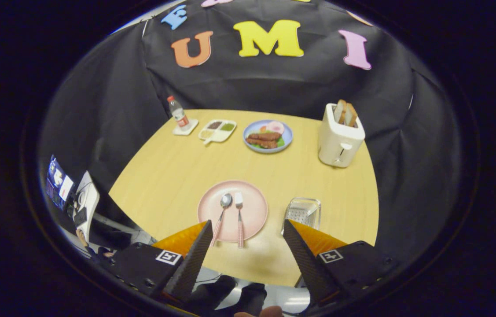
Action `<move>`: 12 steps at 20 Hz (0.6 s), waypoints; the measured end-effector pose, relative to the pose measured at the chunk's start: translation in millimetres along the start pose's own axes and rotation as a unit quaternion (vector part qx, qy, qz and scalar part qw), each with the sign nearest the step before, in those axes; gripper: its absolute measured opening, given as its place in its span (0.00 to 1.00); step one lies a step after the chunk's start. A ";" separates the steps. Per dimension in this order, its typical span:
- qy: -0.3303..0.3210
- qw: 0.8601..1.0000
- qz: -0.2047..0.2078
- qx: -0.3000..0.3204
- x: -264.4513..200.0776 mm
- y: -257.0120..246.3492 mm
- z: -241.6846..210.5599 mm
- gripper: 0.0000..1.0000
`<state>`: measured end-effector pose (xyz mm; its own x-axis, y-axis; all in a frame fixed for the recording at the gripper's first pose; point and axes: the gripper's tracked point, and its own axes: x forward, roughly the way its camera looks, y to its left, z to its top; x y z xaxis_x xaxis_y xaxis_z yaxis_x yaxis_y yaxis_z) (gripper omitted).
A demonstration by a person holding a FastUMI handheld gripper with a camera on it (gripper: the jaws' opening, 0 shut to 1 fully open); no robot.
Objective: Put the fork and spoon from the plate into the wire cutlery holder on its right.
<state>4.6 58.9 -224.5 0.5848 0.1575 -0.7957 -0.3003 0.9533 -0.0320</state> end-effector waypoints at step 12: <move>0.240 0.970 -0.007 -0.042 111.6 13.1 -75.2 0.97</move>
<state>9.2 69.6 -359.2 0.1774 -0.0127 -0.9841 -0.3670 0.9269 -0.0781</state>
